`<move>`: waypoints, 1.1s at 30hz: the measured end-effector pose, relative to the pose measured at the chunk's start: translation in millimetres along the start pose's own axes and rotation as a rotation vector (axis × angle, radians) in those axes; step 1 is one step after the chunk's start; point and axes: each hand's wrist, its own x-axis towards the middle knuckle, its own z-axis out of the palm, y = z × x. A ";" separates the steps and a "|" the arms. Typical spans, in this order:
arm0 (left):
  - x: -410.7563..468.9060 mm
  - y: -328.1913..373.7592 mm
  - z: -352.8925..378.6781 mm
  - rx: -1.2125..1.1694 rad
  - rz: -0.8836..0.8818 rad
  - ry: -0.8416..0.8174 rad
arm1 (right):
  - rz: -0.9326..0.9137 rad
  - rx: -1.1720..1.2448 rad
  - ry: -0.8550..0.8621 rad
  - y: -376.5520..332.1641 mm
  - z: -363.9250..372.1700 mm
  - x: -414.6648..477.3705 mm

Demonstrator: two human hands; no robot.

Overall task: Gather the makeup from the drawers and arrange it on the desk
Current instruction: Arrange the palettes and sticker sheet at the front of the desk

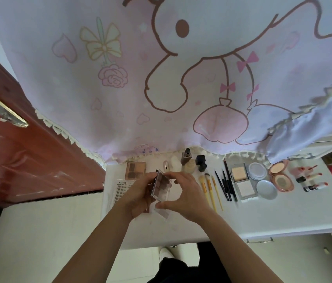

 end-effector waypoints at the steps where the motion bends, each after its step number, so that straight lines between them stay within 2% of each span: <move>1: -0.4 -0.3 4.1 0.010 0.008 0.017 | -0.001 0.010 0.006 -1.8 0.8 -0.6; 4: 1.2 -4.4 11.8 -0.031 0.022 0.063 | -0.003 0.038 0.043 -6.4 4.3 -3.6; 10: 7.8 -7.4 0.1 -0.300 0.062 0.294 | 0.049 0.104 0.249 -5.5 4.6 -12.0; 16: 6.0 -5.8 -3.7 -0.409 0.159 0.287 | -0.083 0.083 0.213 -2.9 -0.8 -15.2; 19: 6.7 -8.3 -5.8 -0.482 0.131 0.282 | -0.132 0.069 0.250 3.1 0.2 -16.6; 21: 4.4 -7.2 -4.3 -0.446 0.131 0.288 | -0.141 0.059 0.260 9.8 1.1 -16.9; 23: 1.7 -4.8 -2.5 -0.305 0.147 0.284 | -0.138 0.044 0.247 18.5 1.2 -17.1; 25: -1.3 -5.9 -1.1 -0.211 0.130 0.303 | -0.114 0.036 0.237 25.8 -0.3 -17.8; 29: -1.8 -11.6 -2.0 -0.250 0.072 0.340 | 0.049 0.105 0.282 31.7 -8.5 -16.4; 31: 1.3 -16.7 0.7 -0.310 0.022 0.340 | 0.200 0.214 0.376 34.8 -10.5 -14.8; 33: 5.1 -24.9 5.7 -0.352 0.001 0.331 | 0.379 0.473 0.469 40.1 -11.6 -15.9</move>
